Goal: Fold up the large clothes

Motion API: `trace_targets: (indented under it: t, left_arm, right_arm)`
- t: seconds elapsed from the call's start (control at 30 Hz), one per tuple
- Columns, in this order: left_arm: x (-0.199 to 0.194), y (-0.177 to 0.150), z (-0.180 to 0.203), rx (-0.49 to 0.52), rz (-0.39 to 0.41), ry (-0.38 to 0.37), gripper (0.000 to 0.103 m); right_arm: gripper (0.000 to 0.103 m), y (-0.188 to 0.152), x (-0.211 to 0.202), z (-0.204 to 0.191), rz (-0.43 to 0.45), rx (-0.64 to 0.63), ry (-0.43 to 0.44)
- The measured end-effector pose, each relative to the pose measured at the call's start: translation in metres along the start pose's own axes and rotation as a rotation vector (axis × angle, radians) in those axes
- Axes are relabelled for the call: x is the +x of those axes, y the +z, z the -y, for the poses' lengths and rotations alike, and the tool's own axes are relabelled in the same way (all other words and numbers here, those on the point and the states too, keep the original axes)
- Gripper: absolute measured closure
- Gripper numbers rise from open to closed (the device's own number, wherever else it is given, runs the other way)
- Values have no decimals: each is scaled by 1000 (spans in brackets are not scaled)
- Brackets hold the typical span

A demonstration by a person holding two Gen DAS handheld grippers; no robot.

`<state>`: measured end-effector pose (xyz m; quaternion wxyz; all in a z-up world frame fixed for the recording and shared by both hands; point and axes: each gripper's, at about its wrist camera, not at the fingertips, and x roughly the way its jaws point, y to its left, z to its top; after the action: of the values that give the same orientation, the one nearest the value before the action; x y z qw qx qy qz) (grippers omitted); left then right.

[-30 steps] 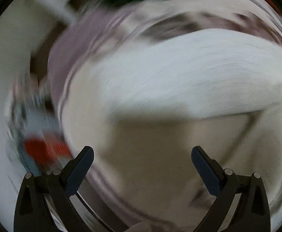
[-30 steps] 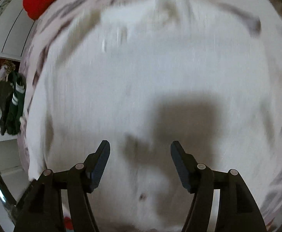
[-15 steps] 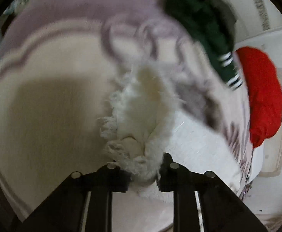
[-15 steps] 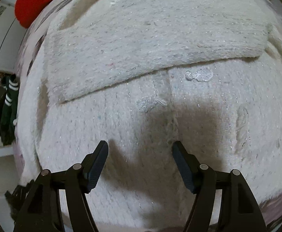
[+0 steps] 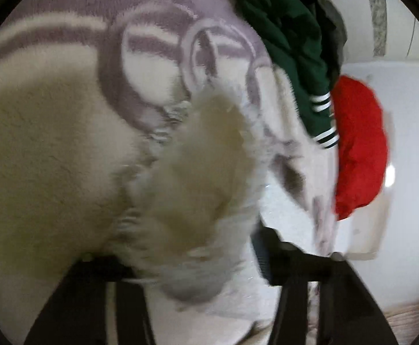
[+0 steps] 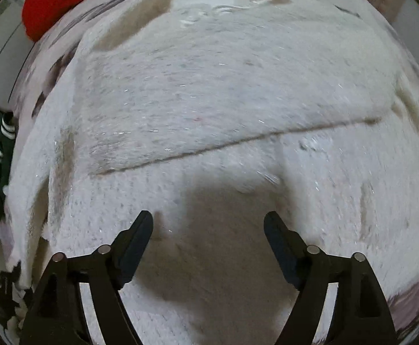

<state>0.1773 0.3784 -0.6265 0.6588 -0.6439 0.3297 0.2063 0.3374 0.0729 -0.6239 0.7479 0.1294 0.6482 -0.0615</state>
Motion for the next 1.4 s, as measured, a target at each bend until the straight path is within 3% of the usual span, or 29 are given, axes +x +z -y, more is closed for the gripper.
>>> trace_targets:
  t: [0.07, 0.13, 0.17, 0.2, 0.3, 0.43, 0.67, 0.87, 1.0, 1.13, 1.23, 1.33, 1.4]
  left_arm:
    - [4, 1, 6, -8, 24, 12, 51]
    - [1, 1, 20, 21, 104, 47, 55]
    - [0, -1, 30, 54, 138, 68, 79]
    - [-2, -2, 41, 97, 158, 89, 93]
    - [-14, -12, 78, 269, 230, 160, 93]
    - [-24, -45, 153, 571, 327, 251, 94]
    - [-12, -135, 248, 950, 333, 263, 94]
    - [25, -261, 306, 1167, 186, 194, 94]
    - [66, -364, 339, 1264, 29, 114, 94]
    - [118, -462, 357, 1348, -128, 70, 94]
    - [160, -531, 359, 1441, -214, 68, 94]
    - [192, -568, 353, 1480, -280, 132, 93]
    - [206, -577, 351, 1483, -310, 177, 81]
  right_arm:
    - [17, 5, 2, -13, 7, -54, -32]
    - [17, 10, 4, -22, 13, -94, -63]
    - [17, 13, 5, -26, 18, -107, -84]
    - [17, 15, 5, -30, 25, -115, -117]
    - [17, 28, 5, -35, 47, -137, -228]
    - [17, 51, 3, -35, 70, -188, -326]
    - [17, 86, 3, -27, 72, -245, -311]
    - [17, 115, -3, 10, 62, -246, -215]
    - [17, 126, -15, 78, 5, -143, -151]
    - [17, 140, -28, 172, -39, -40, -117]
    - [17, 143, -32, 235, -67, -9, -114]
    - [17, 142, -33, 286, -78, 7, -154]
    - [17, 144, -35, 319, -84, 40, -140]
